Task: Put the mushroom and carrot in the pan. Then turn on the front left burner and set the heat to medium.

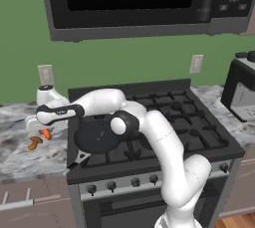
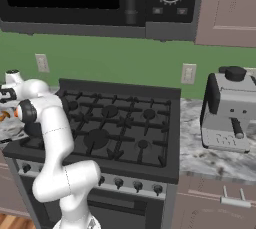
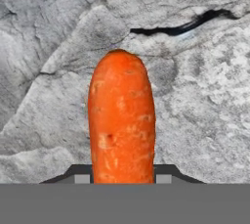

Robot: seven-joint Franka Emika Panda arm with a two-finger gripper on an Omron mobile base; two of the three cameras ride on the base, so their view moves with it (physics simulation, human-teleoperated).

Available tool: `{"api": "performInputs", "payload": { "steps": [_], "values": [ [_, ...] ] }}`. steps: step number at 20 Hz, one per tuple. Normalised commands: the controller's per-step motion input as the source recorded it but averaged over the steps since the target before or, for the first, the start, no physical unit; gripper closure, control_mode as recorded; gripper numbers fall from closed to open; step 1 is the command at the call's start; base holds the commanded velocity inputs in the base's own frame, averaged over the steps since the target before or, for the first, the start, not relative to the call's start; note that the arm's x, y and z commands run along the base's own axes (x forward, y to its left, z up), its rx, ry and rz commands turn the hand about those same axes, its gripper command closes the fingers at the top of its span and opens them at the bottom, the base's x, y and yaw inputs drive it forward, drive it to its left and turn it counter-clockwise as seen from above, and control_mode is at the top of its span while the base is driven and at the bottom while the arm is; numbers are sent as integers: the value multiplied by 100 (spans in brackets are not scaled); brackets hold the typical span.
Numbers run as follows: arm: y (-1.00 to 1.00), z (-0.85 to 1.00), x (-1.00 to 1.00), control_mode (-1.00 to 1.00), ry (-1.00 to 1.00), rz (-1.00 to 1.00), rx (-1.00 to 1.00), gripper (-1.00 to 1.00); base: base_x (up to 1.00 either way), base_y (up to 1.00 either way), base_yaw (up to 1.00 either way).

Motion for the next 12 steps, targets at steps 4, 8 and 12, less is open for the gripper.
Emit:
{"api": "performInputs", "payload": {
  "steps": [4,8,12],
  "values": [
    [-9,0,-56,-100,-2,0,0,100,0,0,0],
    [-6,0,-79,-100,-6,4,0,100,0,0,0],
    [0,7,-80,-100,-9,9,0,100,0,0,0]
  ]
}}
